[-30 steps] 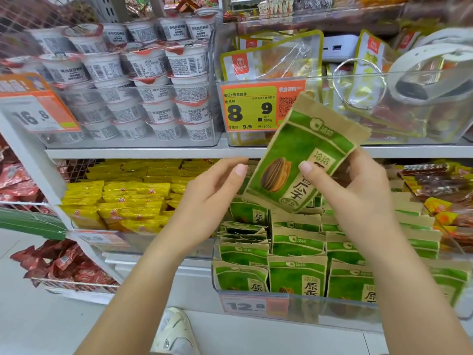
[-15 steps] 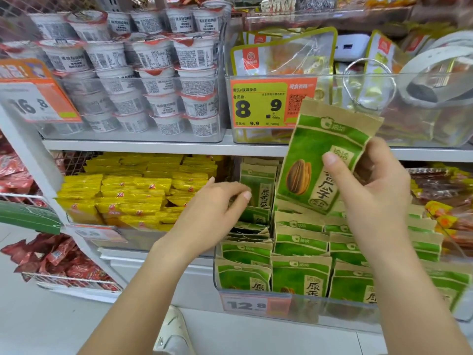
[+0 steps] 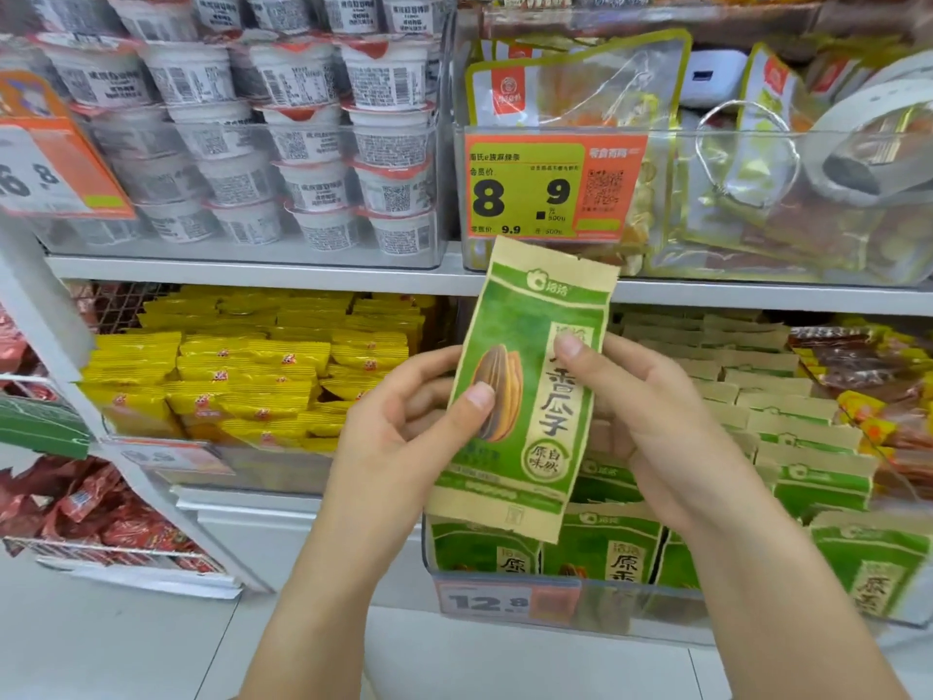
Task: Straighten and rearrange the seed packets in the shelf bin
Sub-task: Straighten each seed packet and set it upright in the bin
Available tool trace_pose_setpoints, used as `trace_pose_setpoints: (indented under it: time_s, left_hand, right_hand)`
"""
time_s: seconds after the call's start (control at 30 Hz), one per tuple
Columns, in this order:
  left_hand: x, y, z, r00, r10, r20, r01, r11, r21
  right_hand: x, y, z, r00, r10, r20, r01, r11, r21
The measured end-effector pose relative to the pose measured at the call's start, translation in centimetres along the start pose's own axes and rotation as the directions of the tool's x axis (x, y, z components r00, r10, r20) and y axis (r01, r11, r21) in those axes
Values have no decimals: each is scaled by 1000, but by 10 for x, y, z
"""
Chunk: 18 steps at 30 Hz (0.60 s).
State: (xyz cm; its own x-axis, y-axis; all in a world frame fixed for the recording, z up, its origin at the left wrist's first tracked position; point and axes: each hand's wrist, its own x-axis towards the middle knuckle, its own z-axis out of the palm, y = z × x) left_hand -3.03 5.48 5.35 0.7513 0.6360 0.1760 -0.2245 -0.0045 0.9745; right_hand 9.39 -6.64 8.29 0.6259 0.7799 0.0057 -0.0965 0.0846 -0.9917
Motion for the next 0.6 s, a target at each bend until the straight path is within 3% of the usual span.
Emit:
trace_pose_setpoints:
  time_s: [0.13,0.3,0.43,0.53,0.6]
  left_hand:
    - [-3,-3,1,994,3,-105,-13,996,-93]
    - [-8,-4,-1,979,0,-203,-19,996,-90]
    - [-14,-10,-7,900,231,-370,-171,967,186]
    - [-18,-11,-12,839,459,-292,-266,814,517]
    - [-20,-12,-12,853,451,-262,-246,791,560]
  right_hand:
    - [2,0,-1,995,47,85,-41,997,-65]
    - [5,4,9,997,38,66,-33,997,-68]
    - [5,7,21,998,22,51,-21,1000,-21]
    - [2,9,31,999,0,32,-1,1000,29]
    - [0,11,37,1000,-21,8,21,998,54]
